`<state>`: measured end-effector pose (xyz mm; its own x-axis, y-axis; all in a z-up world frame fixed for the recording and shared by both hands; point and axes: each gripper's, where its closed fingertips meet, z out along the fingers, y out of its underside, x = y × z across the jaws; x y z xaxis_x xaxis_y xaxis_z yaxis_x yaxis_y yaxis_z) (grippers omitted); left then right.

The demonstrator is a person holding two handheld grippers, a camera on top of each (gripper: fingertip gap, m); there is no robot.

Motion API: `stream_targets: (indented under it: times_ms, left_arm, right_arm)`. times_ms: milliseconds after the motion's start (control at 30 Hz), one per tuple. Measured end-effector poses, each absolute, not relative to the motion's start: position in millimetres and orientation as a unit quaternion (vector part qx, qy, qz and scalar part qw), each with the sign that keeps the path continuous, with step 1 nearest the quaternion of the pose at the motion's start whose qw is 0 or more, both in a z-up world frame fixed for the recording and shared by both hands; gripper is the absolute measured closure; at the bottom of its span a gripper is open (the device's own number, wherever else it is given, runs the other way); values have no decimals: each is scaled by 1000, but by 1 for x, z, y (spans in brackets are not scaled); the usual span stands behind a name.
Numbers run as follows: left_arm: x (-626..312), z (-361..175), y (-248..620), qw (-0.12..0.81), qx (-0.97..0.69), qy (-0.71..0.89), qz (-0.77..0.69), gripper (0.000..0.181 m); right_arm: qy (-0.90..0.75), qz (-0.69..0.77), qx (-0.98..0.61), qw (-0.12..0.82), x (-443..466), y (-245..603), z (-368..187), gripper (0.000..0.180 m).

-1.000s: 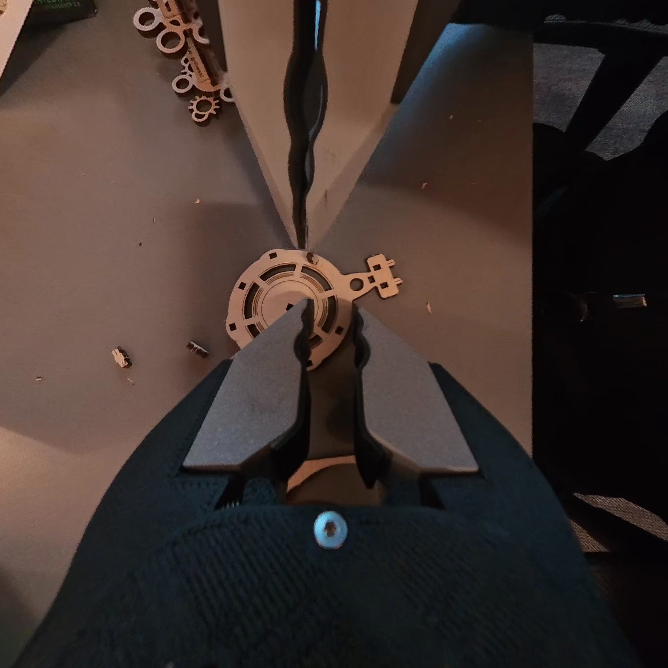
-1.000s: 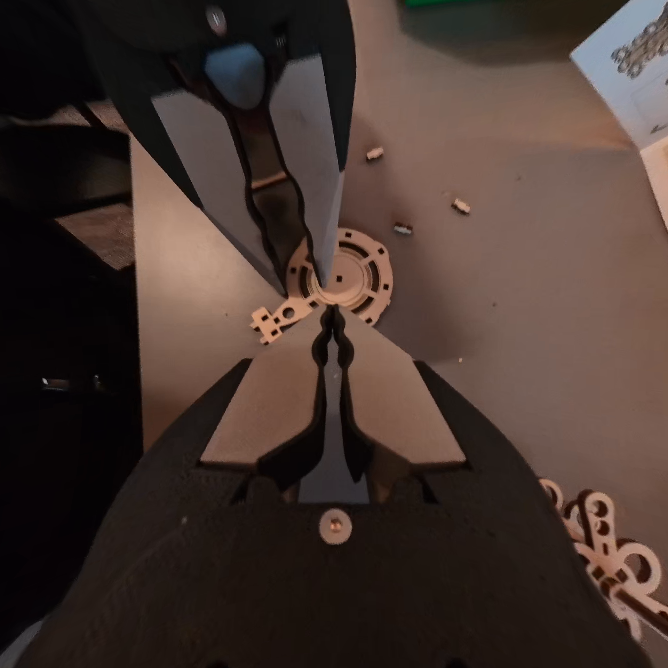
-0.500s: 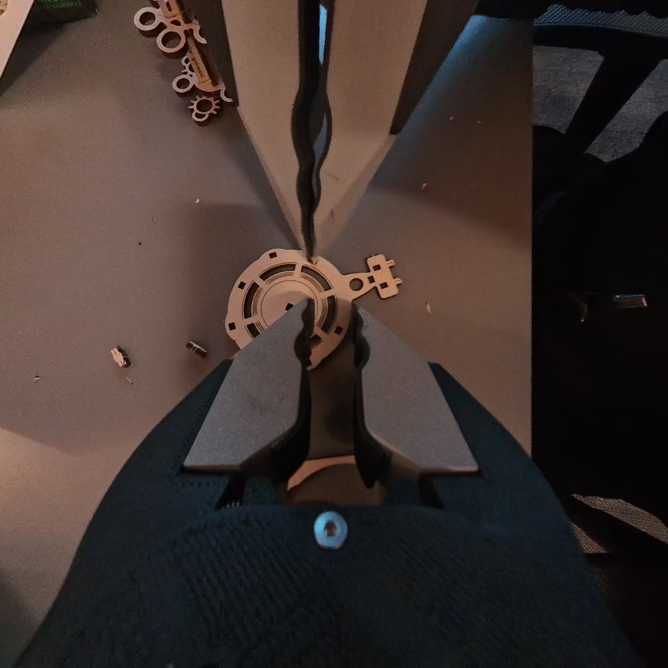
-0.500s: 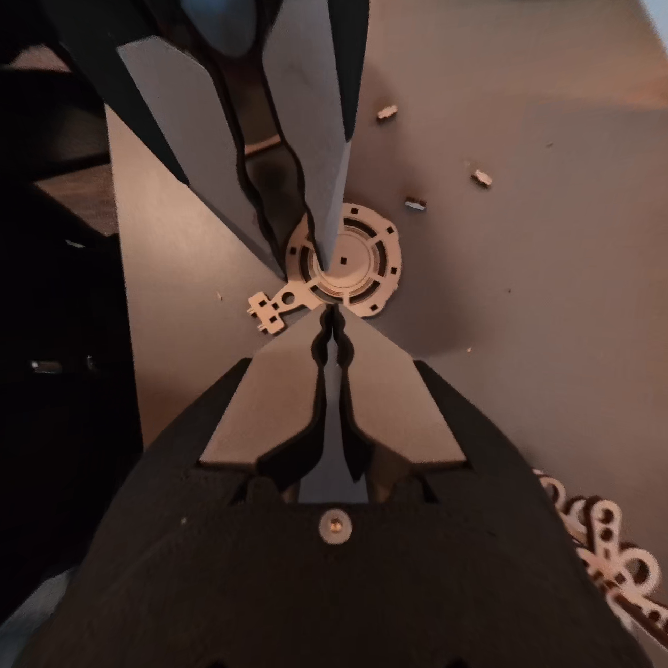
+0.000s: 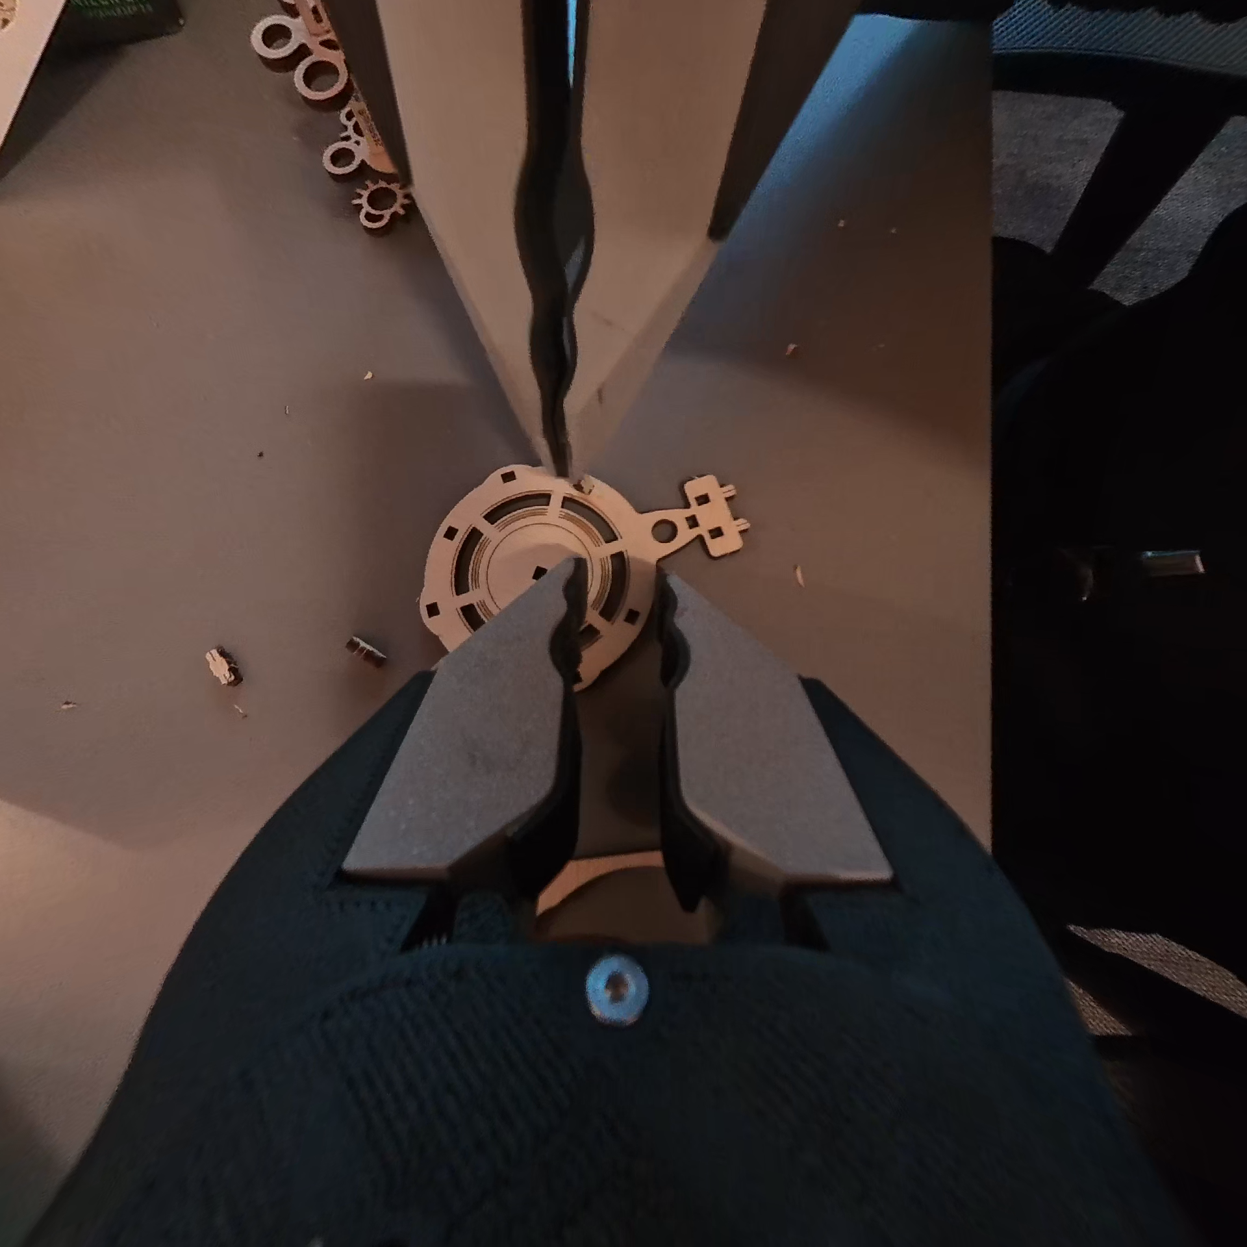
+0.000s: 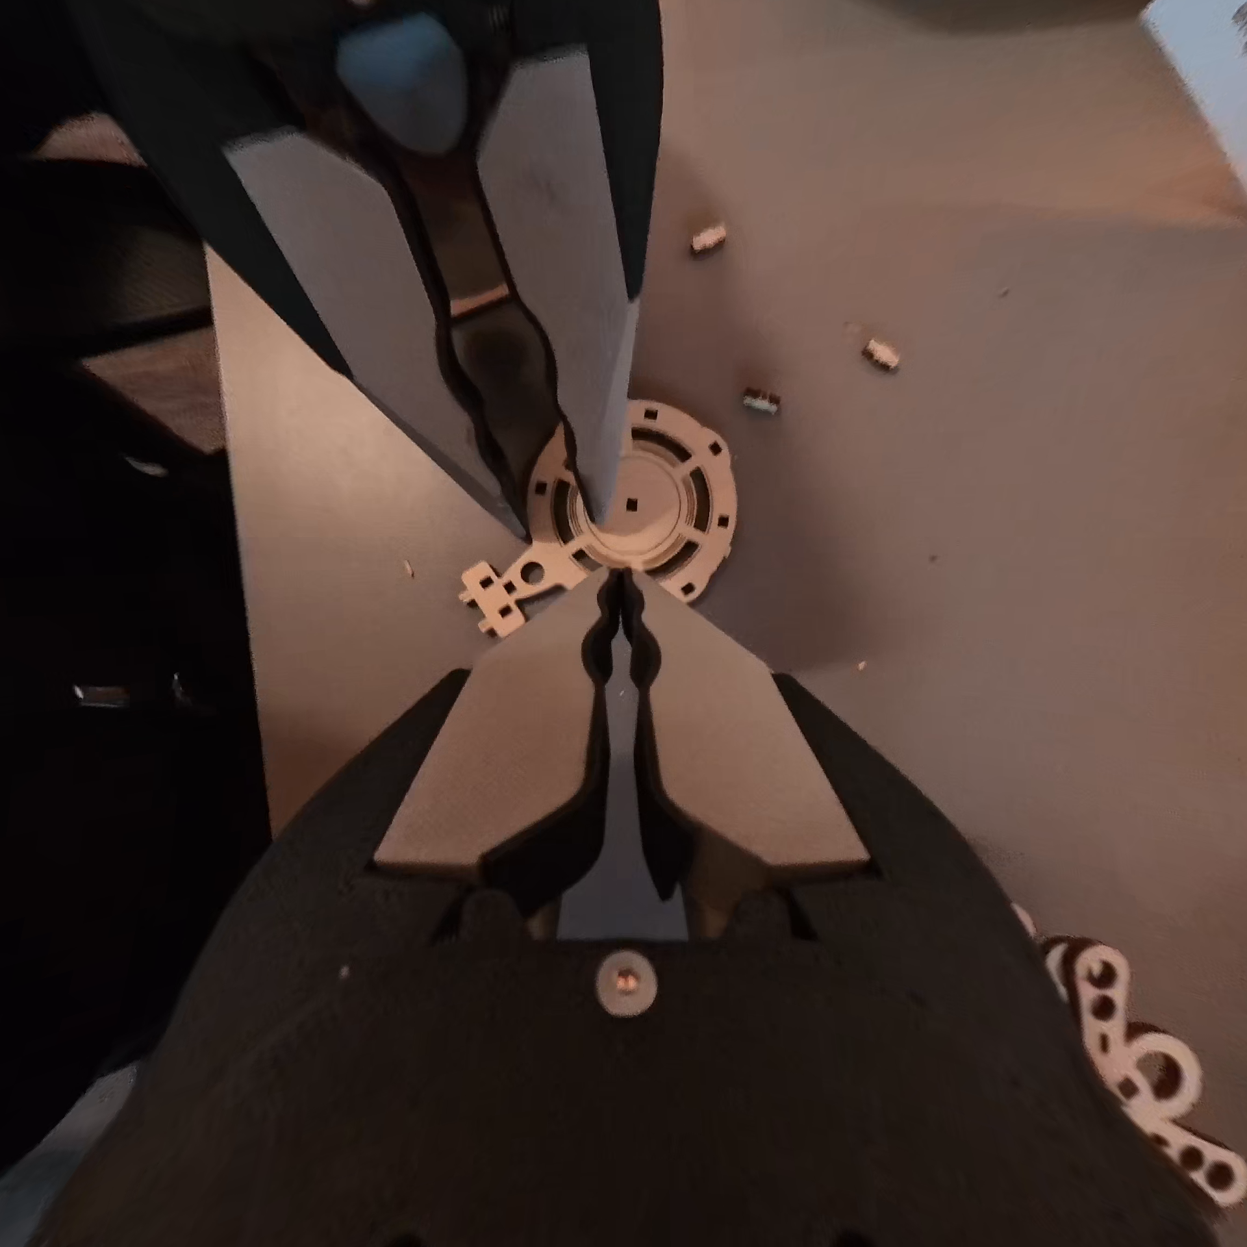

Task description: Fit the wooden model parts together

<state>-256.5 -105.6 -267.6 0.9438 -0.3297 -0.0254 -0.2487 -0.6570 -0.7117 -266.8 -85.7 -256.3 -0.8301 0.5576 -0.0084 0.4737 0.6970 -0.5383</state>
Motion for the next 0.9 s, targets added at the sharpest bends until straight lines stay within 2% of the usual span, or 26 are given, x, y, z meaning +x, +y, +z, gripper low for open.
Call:
stream_targets:
  times_ms: [900]
  left_arm:
    - [-256,-268,-106,385,-908,159,-55,164]
  right_arm:
    - [-927,242,-277,74,-267,-86,-252,180]
